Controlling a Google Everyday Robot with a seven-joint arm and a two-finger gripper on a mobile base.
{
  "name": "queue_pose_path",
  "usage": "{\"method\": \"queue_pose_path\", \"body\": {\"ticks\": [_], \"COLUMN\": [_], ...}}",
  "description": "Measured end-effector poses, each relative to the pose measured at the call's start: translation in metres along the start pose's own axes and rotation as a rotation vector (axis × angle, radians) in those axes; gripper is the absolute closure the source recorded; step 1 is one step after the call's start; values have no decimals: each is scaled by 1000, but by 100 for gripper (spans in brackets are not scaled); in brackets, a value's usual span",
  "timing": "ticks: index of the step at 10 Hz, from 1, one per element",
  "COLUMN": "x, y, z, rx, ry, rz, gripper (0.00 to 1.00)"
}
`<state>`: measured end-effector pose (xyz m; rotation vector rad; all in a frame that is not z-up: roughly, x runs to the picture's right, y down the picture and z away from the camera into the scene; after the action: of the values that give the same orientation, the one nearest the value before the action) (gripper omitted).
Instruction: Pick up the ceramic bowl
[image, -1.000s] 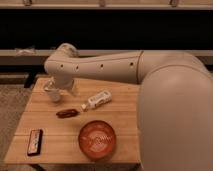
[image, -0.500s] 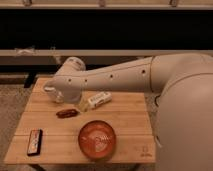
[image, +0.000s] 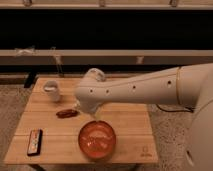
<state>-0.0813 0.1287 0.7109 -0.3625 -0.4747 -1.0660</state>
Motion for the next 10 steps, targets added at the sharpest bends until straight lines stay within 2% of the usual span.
{"method": "queue_pose_path", "body": {"ticks": [3,4,6,8,10], "x": [2,-4,-14,-19,-19], "y": [49,64,75,90,87], "z": [11,22,39,50,49], "rx": [18,31,43,31,34], "ry": [-14,-23,-39,-55,-54], "rz": [6,-1,-22,-21,-23], "gripper": [20,20,20,20,20]}}
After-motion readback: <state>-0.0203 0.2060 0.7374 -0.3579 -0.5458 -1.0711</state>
